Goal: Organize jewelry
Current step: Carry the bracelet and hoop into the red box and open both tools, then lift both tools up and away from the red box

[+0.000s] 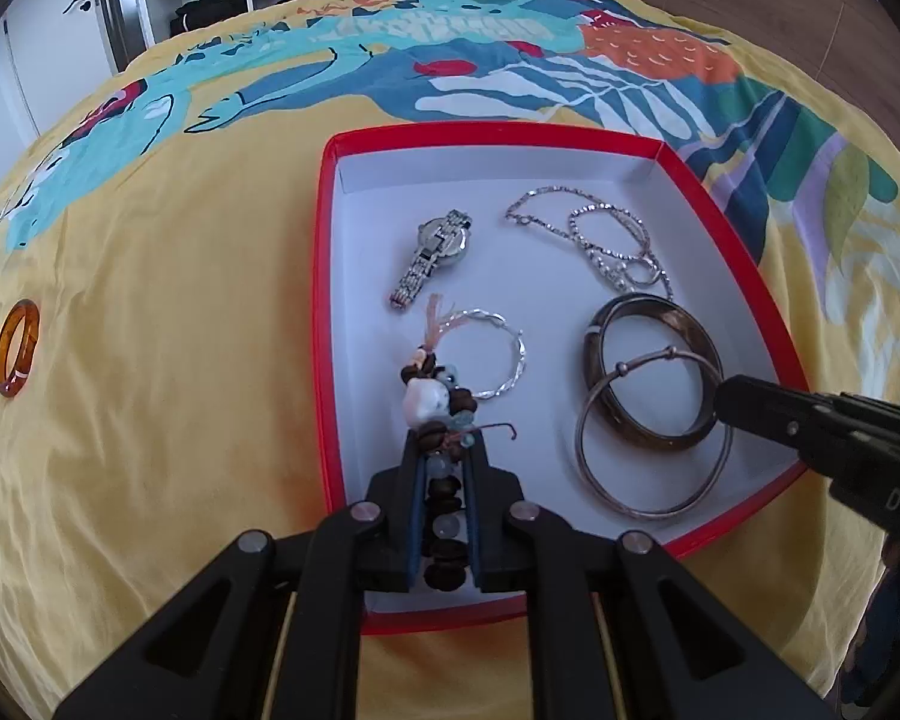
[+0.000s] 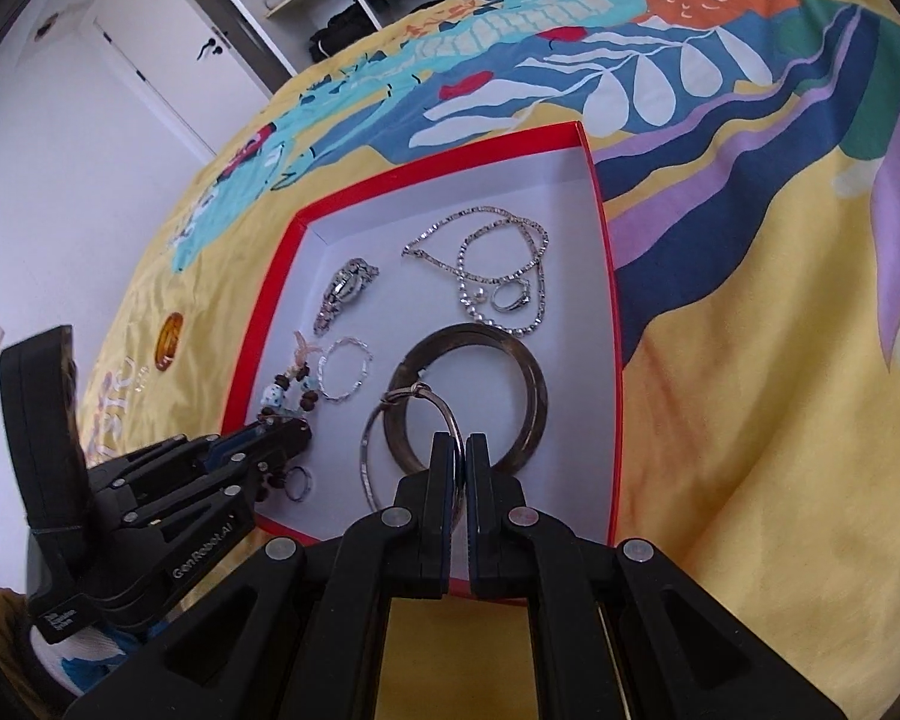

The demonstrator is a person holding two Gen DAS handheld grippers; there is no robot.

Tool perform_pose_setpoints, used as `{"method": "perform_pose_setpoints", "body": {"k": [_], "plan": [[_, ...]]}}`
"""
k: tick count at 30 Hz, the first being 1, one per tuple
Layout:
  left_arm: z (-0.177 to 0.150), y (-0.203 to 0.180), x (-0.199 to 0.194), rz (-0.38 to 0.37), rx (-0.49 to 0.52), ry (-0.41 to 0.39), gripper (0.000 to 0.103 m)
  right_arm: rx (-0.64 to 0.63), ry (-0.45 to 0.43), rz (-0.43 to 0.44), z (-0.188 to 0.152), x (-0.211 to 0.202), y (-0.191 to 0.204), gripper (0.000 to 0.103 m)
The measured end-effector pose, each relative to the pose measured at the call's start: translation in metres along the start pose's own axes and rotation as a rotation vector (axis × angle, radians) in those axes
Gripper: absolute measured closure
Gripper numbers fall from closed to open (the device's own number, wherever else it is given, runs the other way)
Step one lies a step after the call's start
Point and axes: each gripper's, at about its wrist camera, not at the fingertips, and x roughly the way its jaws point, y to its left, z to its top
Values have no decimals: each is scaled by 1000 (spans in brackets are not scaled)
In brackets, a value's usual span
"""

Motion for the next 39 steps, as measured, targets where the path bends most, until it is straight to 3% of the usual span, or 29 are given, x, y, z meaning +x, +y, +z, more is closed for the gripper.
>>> {"method": "perform_pose_setpoints", "body": {"k": [9, 11, 14, 20, 28, 39], "plan": [[1, 1, -6, -10, -7, -14, 88, -15, 12, -76, -1, 1, -2, 95], [2, 1, -11, -17, -4, -27, 76, -20, 3, -83, -1, -3, 1, 83], [4, -1, -22, -28, -2, -48, 74, -44, -23, -103, -2, -16, 10, 64], [7, 1, -58, -35, -11, -98, 73, -95, -79, -145, -2, -47, 33, 52], [-8, 23, -124, 55, -59, -150, 73, -166, -140, -163, -13, -89, 77, 47], [-57, 68, -200, 162, -106, -218, 73, -235, -190, -112, -44, -123, 149, 47]]}}
